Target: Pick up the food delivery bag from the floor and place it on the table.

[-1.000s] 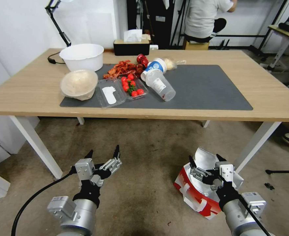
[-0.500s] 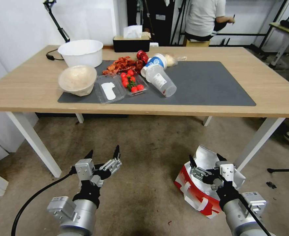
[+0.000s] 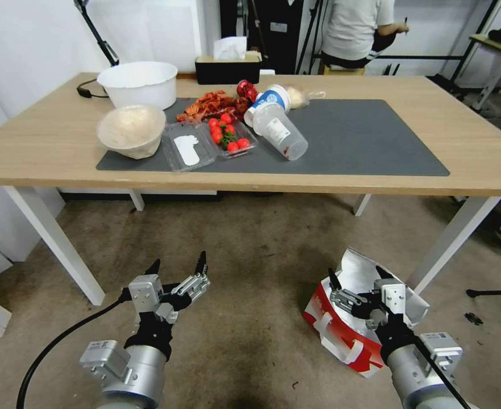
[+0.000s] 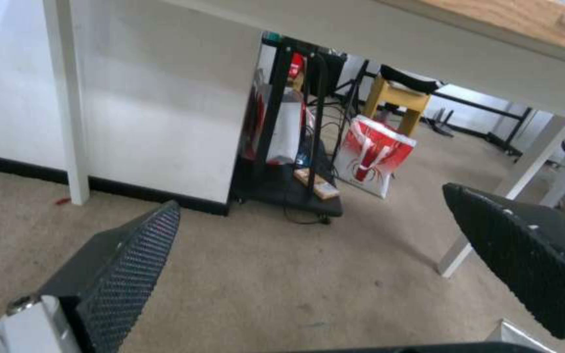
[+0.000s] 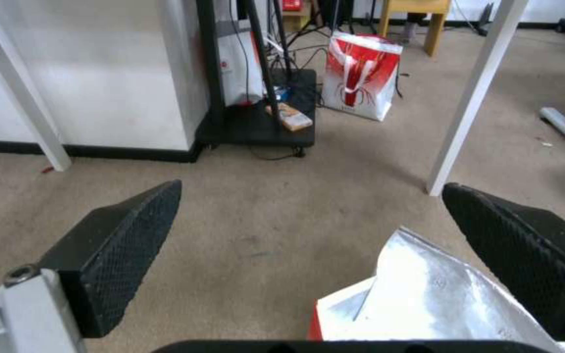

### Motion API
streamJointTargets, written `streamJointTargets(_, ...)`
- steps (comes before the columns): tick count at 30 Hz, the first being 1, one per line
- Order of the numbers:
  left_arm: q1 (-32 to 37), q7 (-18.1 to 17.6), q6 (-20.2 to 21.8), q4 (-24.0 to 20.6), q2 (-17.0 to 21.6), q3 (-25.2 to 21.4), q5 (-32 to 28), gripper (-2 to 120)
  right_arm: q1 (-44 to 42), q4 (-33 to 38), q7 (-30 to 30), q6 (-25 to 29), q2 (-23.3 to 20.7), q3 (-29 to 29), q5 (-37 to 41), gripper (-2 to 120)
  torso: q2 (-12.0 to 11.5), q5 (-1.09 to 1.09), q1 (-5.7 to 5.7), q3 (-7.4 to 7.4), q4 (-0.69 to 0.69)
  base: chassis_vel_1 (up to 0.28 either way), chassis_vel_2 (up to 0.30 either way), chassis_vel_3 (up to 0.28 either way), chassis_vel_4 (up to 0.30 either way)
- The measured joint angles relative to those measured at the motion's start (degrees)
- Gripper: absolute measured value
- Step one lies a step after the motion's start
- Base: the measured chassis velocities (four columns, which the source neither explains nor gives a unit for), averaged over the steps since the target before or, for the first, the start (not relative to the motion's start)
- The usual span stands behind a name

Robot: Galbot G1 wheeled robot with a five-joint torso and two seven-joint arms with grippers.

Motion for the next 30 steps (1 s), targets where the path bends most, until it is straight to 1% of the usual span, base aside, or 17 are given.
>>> streamJointTargets(7,-0.08,0.0,-0.11,0.0,0.07,-0.1,0.0,100,-0.02,-0.06,-0.05,0.01,-0.12,0.0,0.0,100,-1.38,0.0,-0.51,-0.86,0.0,0.0,0.0,0.0,0.0)
streamJointTargets(11,-0.03,-0.02,-0.13,-0.05,0.05,-0.16,0.01,100,-0.01,-0.1,-0.07,0.04,-0.1,0.01,0.0,100,-2.72,0.0,-0.89,-1.79,0.0,0.0,0.0,0.0,0.0)
streamJointTargets(18,0.06,-0.02,-0.13,-0.28,0.03,-0.21,0.02,100,0.21,-0.1,-0.09,0.05,-0.18,0.06,0.09,100,-3.9,0.0,-1.3,-2.59,0.0,0.0,0.0,0.0,0.0)
streamJointTargets(26,-0.02,0.0,-0.13,-0.25,0.08,-0.27,0.01,100,0.23,-0.12,-0.09,0.05,-0.17,0.14,0.14,100,-6.12,0.0,-1.97,-4.14,0.0,0.0,0.0,0.0,0.0)
streamJointTargets(30,-0.05,0.01,-0.13,-0.17,0.12,-0.26,0.03,100,0.2,-0.12,-0.08,0.05,-0.15,0.15,0.14,100,-6.78,0.0,-2.19,-4.6,0.0,0.0,0.0,0.0,0.0)
